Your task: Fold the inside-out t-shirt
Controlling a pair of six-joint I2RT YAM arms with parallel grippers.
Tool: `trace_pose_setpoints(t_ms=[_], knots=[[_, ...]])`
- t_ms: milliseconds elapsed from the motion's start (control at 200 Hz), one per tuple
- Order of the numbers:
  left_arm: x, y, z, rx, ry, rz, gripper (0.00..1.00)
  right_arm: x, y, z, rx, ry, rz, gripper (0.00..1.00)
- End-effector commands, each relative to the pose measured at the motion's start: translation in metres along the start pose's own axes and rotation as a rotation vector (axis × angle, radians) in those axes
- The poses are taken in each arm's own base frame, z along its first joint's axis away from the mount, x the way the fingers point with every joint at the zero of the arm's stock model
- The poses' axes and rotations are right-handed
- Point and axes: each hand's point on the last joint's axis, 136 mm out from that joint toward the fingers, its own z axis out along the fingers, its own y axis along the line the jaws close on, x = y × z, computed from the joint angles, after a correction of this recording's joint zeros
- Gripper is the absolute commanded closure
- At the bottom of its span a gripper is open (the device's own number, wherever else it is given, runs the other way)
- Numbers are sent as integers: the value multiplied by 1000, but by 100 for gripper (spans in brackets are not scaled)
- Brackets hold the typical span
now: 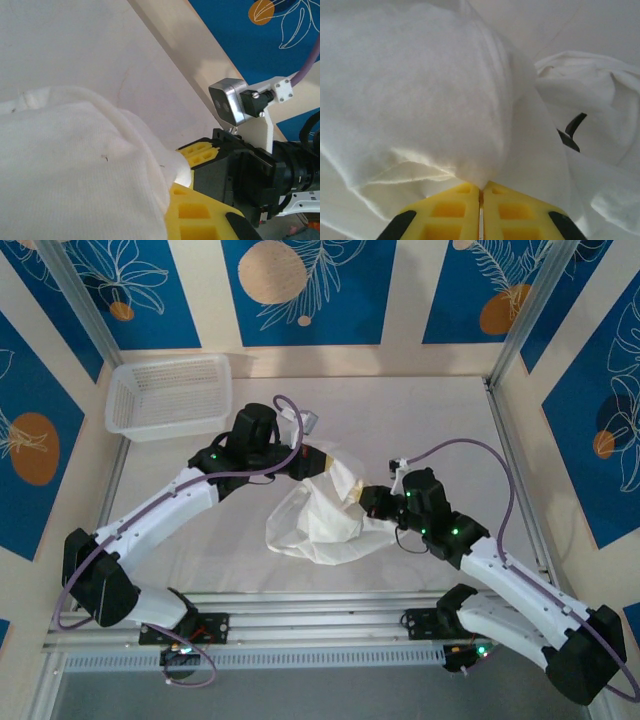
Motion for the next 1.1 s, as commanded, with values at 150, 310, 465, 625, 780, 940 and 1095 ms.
trace_pose_setpoints(t_ms=[150, 310, 465, 625, 780, 940, 1095], knots=[[8, 84, 2, -384, 18, 3, 100, -24, 55, -26, -198, -44, -65, 100], [31, 129, 33, -378, 66, -70, 99, -36, 82, -48, -314, -88, -55, 100], [24, 120, 35, -319, 16, -68, 93, -47, 82, -50, -310, -109, -36, 100], [25, 112, 9, -362, 7, 26, 56, -50, 75, -40, -291, -88, 3, 100], [30, 104, -16, -391, -36, 28, 56, -39, 31, -18, -78, -57, -4, 100], [58, 92, -1, -308, 53, -37, 47, 0, -25, 0, 171, 124, 74, 60], [82, 95, 13, -345, 115, -43, 35, 28, -20, 19, 123, 267, 172, 42]])
